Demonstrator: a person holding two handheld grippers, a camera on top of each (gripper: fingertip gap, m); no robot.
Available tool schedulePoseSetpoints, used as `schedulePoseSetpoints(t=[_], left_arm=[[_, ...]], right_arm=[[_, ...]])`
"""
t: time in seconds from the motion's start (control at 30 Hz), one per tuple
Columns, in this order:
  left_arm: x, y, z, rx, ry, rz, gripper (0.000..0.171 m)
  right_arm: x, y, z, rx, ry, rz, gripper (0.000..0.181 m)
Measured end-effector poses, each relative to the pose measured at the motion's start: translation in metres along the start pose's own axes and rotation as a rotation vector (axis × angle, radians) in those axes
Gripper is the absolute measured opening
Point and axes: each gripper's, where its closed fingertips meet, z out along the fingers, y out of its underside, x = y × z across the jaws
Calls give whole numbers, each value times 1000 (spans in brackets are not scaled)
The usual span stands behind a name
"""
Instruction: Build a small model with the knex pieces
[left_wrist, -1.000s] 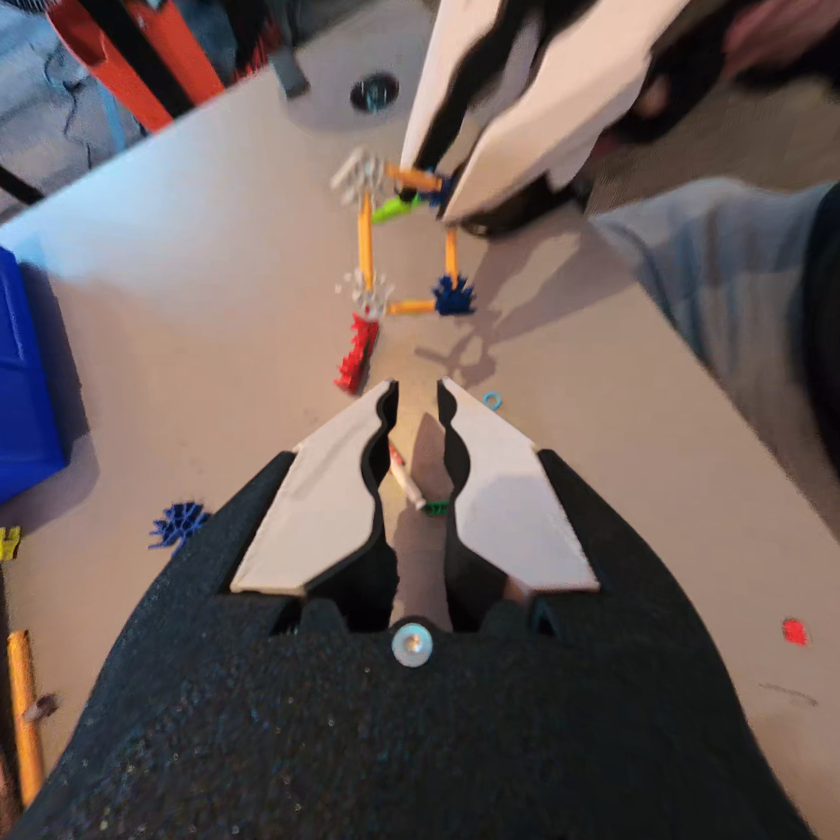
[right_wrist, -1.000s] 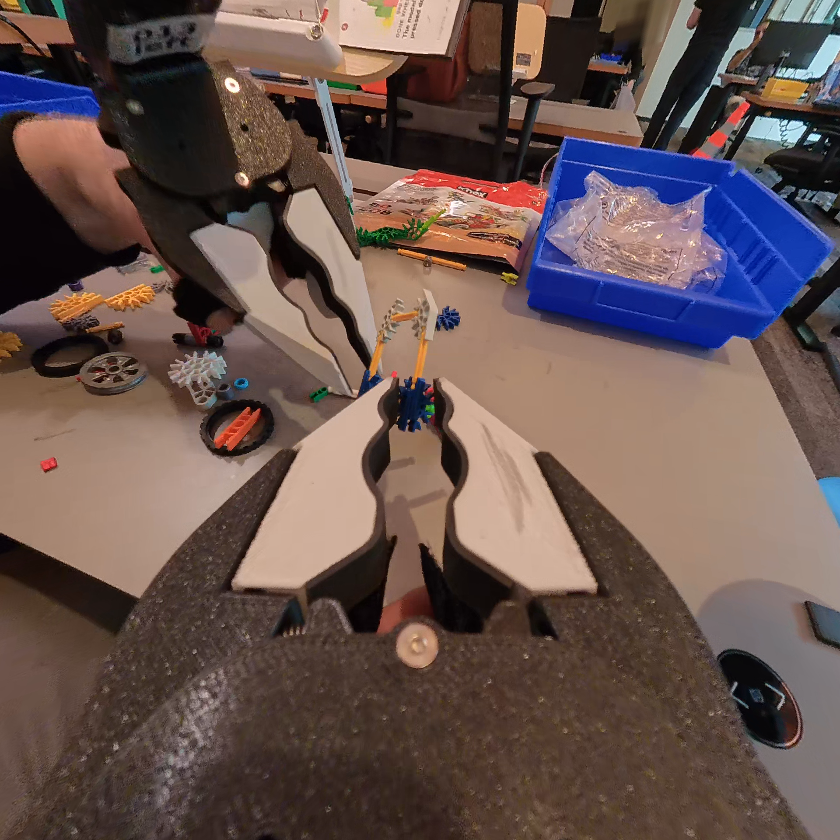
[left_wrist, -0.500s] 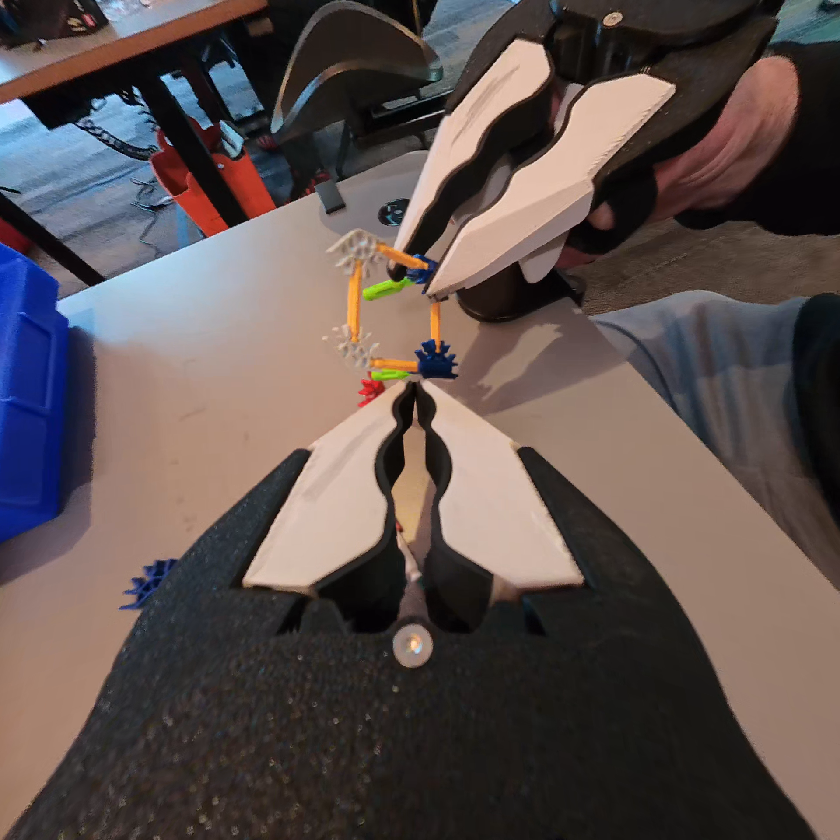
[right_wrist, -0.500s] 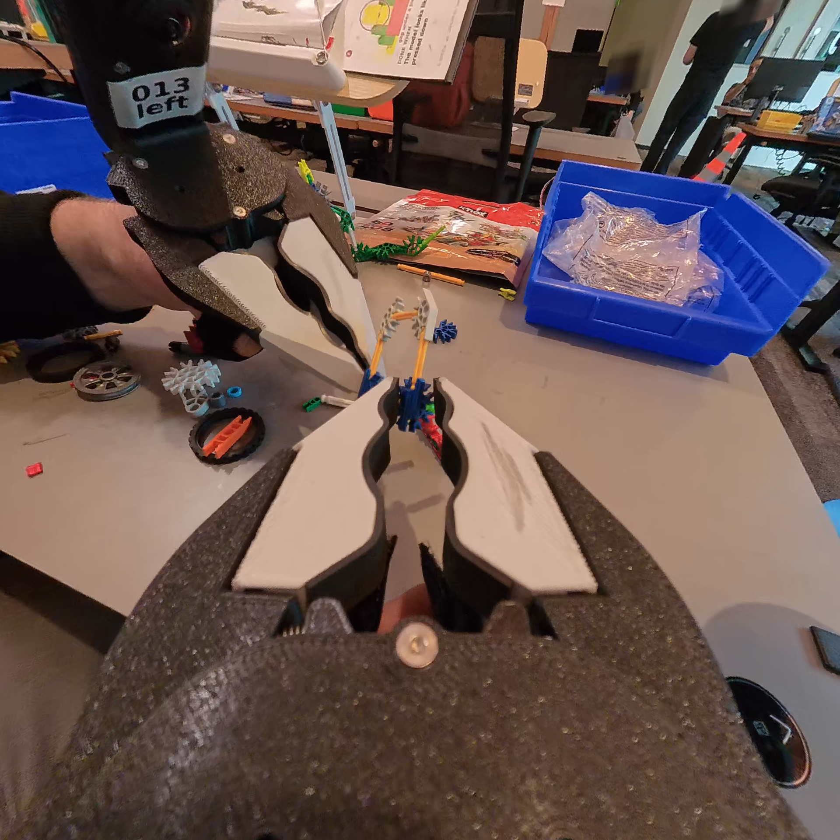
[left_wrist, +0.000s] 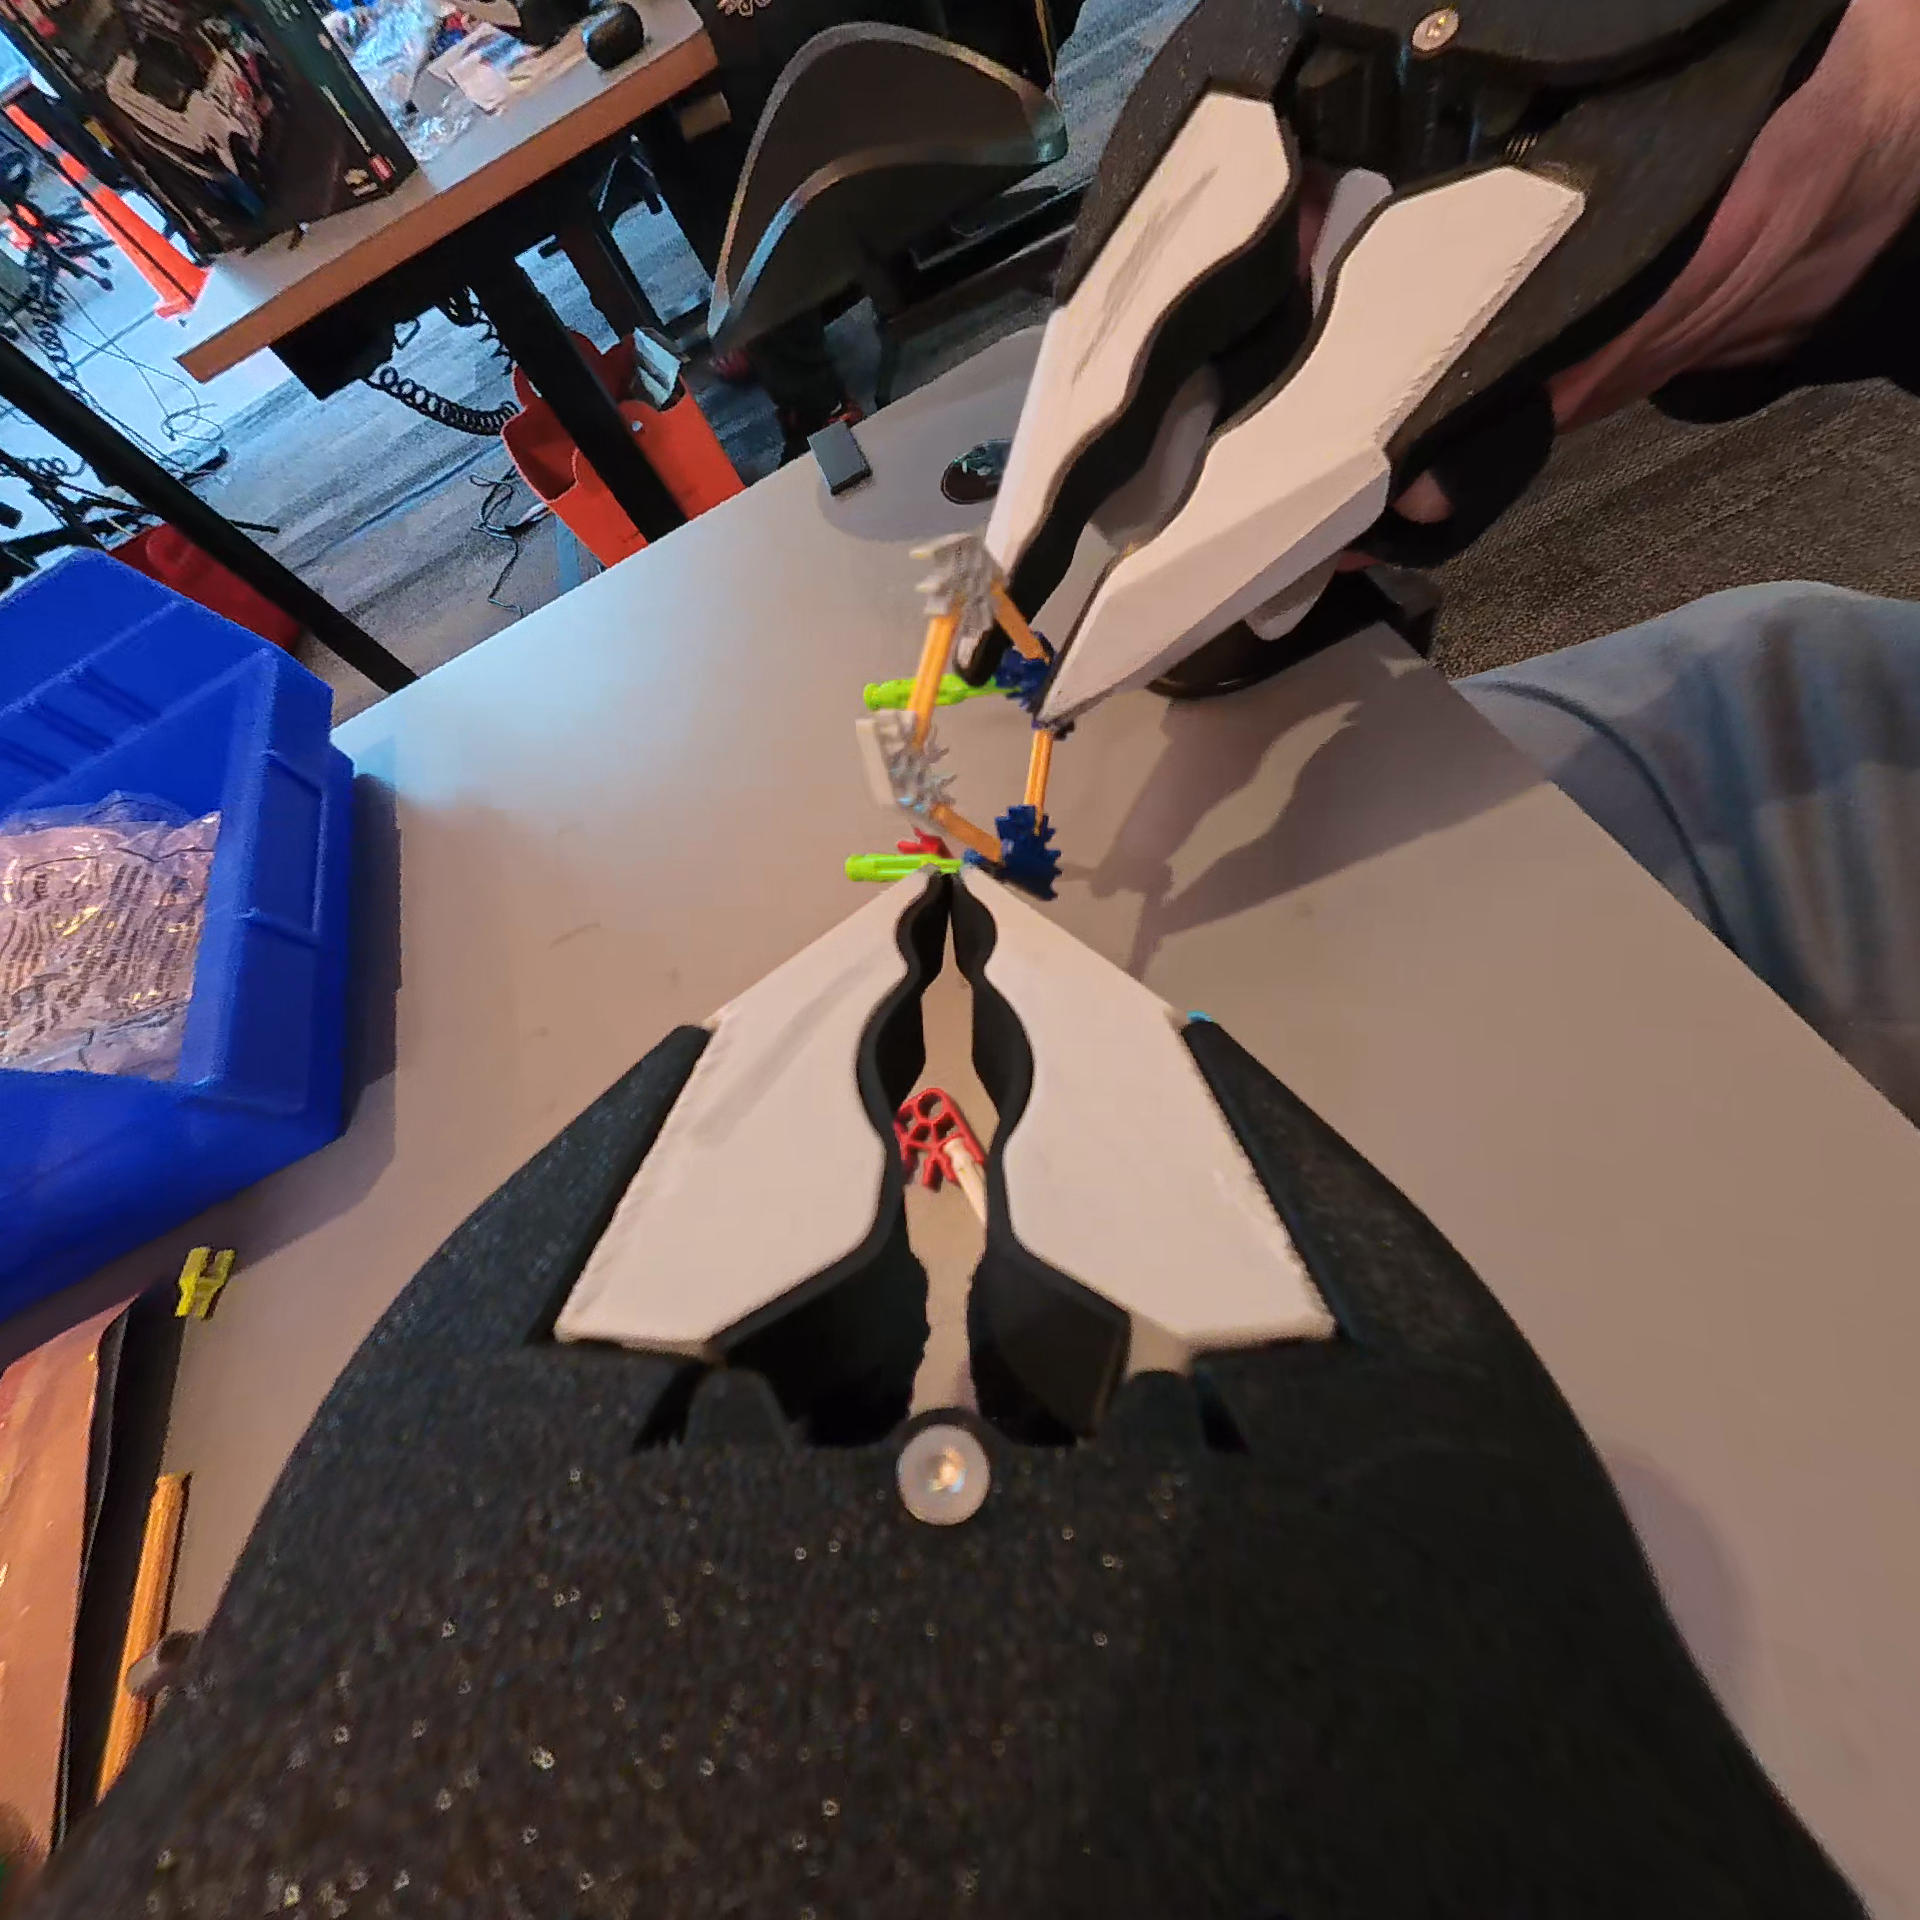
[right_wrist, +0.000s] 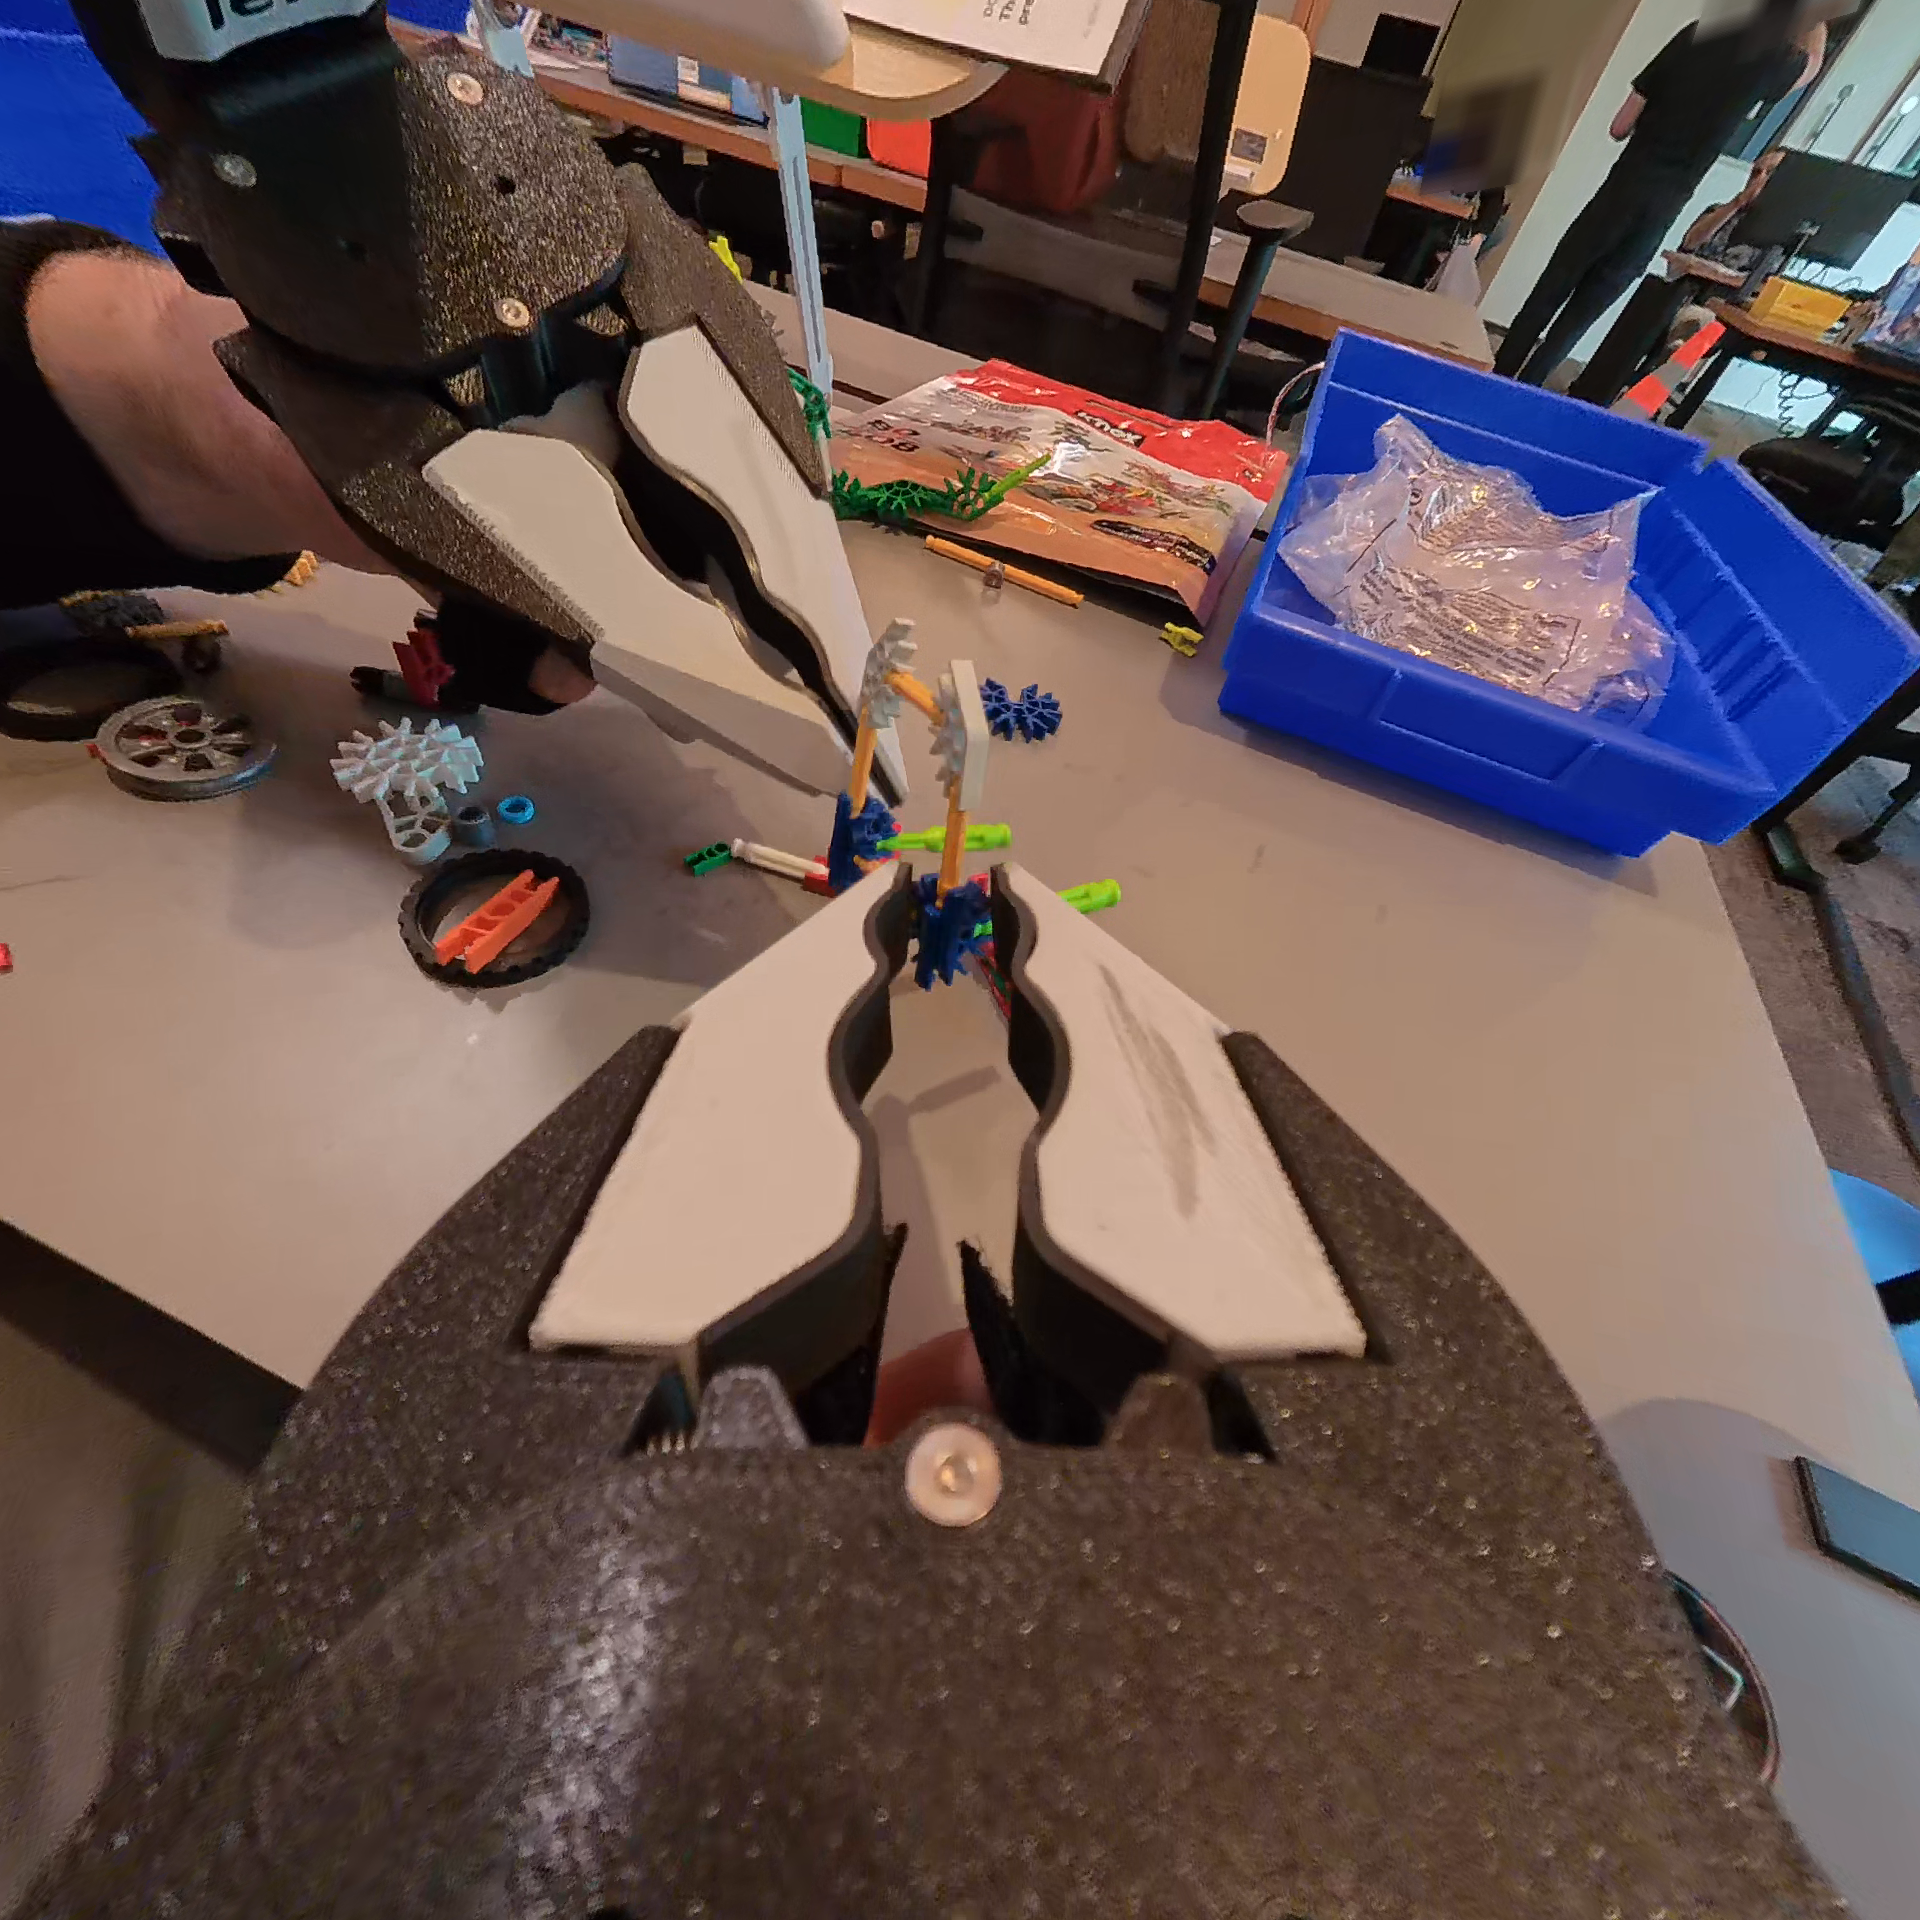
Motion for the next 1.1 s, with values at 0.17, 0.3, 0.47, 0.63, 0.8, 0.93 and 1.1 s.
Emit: schedulePoseSetpoints(t=[0.17,0.3,0.47,0.63,0.8,0.93,1.1], left_arm=[[-2,4,-1,-3,-32,18,0],[0,5,1,-1,-40,35,0],[-2,12,5,-38,-60,65,0],[-3,17,8,-53,-61,73,0],[-2,17,12,-53,-48,65,0],[-5,18,13,-54,-52,56,0],[-7,19,14,-55,-48,42,0]], right_arm=[[-2,8,5,-66,11,-27,14],[-6,19,11,-144,19,-61,14],[-7,24,13,-182,33,-82,14],[-6,30,15,-219,32,-82,14],[-5,31,15,-228,38,-70,14],[-3,34,17,-254,44,-56,14],[-4,37,20,-281,48,-46,14]])
